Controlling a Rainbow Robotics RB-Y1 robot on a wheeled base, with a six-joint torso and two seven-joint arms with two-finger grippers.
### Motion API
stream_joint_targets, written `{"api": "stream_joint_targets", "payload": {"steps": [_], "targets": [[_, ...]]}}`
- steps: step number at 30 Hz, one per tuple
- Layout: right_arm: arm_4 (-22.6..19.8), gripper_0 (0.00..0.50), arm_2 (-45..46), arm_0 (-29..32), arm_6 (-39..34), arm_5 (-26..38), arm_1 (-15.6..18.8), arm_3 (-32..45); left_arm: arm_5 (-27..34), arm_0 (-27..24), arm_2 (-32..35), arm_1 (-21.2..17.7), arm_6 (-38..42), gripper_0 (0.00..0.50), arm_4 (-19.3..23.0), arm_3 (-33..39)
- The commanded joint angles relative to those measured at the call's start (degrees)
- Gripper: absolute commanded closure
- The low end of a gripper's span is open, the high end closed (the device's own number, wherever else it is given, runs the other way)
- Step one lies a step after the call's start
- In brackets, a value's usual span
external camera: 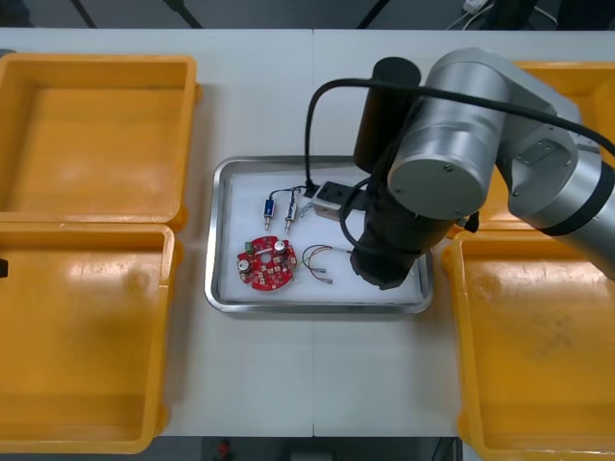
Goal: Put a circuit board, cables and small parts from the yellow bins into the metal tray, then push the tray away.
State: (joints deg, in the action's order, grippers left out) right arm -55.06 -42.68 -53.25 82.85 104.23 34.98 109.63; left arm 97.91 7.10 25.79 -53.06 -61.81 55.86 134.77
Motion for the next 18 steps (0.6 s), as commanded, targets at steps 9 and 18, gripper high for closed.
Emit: {"api": "stream_joint_targets", "payload": {"steps": [9, 18], "targets": [[8.04, 0.0, -12.61, -3.08, 9.61, -8.52, -5.09, 1.37, -1.06, 2.57, 1.19, -2.14, -1.29, 0.0, 1.53, 2.16], [15.69, 0.0, -22.36, -2.64, 9.17, -15.55, -5.97, 1.81, -1.94, 2.66, 1.1, -2.14, -2.52, 0.0, 2.32, 2.25]]}}
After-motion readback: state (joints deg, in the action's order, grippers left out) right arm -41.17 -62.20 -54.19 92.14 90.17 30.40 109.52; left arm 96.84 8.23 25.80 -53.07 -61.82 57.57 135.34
